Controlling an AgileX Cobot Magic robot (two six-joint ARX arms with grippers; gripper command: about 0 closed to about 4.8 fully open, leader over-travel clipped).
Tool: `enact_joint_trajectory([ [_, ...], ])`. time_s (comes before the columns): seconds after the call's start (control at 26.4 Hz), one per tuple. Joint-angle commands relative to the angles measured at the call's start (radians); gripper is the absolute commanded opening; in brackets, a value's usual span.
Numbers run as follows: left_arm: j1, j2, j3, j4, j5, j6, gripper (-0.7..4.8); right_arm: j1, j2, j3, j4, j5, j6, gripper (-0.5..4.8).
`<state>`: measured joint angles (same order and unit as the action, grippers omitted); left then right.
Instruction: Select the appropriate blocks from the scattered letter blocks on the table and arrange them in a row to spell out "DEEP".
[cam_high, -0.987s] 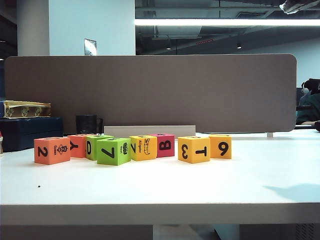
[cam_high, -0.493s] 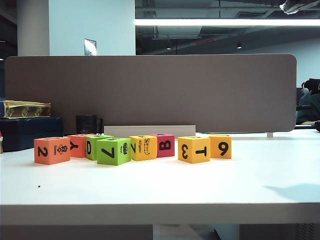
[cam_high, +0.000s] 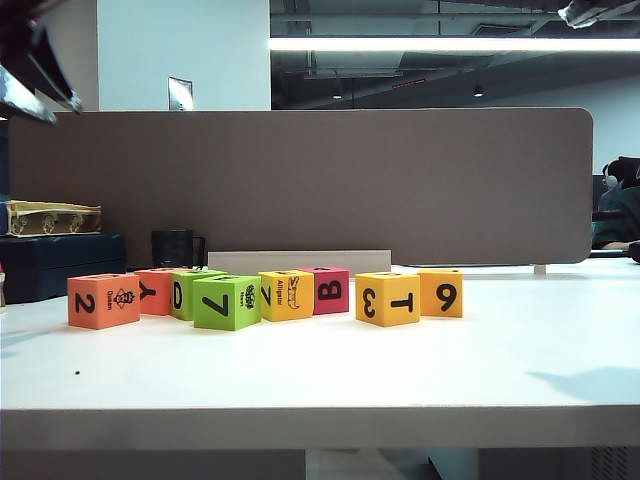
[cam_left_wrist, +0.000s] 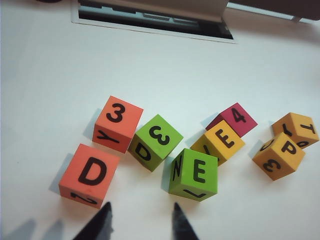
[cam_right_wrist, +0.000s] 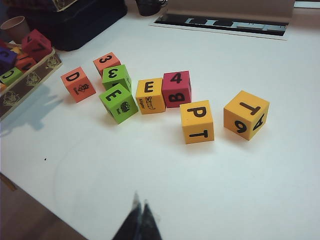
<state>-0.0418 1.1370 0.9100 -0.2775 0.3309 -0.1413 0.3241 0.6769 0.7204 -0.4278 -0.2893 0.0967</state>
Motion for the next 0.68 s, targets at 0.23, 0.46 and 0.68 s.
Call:
enact_joint_trajectory([
  [0.23, -0.002, 0.128, 0.084, -0.009, 0.003, 0.130, 1.97, 0.001, -0.001, 0.007, 0.012, -0.003, 0.000, -0.06],
  [0.46, -0.003, 0.229, 0.179, -0.090, -0.046, 0.239, 4.03, 0.001, -0.001, 0.006, 0.011, -0.002, 0.000, -0.05],
  [0.68, -0.003, 0.343, 0.267, -0.166, -0.084, 0.328, 4.09, 0.001, 0.000, 0.006, 0.004, -0.002, 0.000, -0.06],
])
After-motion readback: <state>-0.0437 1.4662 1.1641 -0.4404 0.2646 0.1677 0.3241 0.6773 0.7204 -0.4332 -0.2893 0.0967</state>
